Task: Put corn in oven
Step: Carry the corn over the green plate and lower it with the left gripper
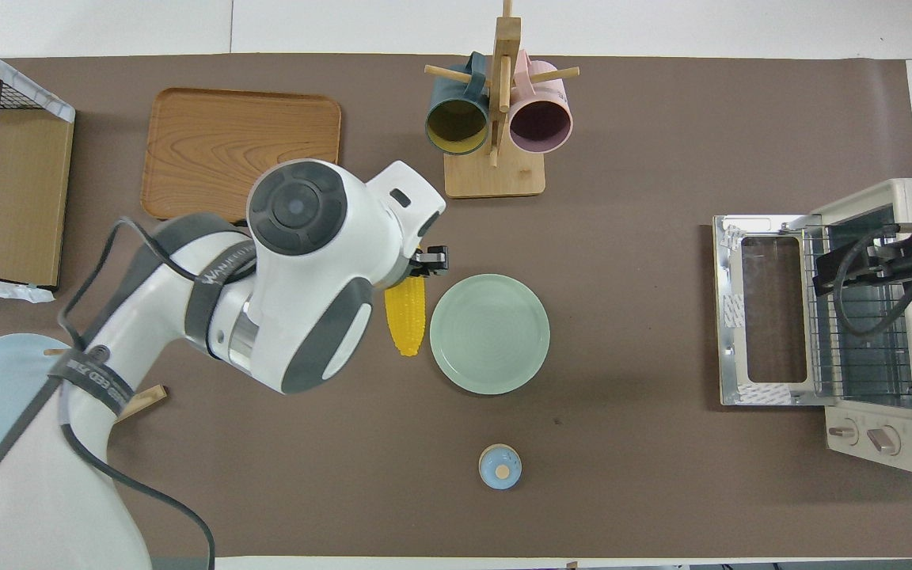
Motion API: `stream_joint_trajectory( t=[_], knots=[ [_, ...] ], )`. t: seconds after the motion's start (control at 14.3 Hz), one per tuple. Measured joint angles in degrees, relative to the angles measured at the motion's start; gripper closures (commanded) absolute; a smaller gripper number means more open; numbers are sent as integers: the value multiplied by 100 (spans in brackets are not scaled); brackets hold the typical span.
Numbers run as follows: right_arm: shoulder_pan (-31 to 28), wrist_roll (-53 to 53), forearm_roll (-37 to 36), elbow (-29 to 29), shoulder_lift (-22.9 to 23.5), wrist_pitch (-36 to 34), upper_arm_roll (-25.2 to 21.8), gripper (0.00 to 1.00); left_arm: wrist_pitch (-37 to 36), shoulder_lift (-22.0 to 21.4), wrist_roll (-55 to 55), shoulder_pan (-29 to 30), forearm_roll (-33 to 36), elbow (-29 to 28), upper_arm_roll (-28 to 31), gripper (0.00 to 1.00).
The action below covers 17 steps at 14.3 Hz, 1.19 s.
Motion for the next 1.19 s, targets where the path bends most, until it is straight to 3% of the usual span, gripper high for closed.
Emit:
stream_joint_trajectory(
  t=[0.21, 0.49, 1.05, 1.12, 1.19],
  knots=[
    [0, 0, 1, 2, 0, 0, 0, 0, 727, 50, -147, -476, -1, -451, 6, 100],
    [7, 0, 1, 9, 0, 6, 1, 0, 1484, 547, -344, -937, -1, -578, 22, 100],
    [21, 1, 7, 26, 0, 6, 11, 0, 1712, 757, -345, -980, -1, -578, 78, 100],
    [21, 1, 8, 26, 0, 6, 11, 0, 1727, 785, -343, -980, -1, -578, 78, 84],
    [21, 1, 8, 26, 0, 6, 11, 0, 1739, 807, -343, -980, -1, -578, 78, 61]
  ],
)
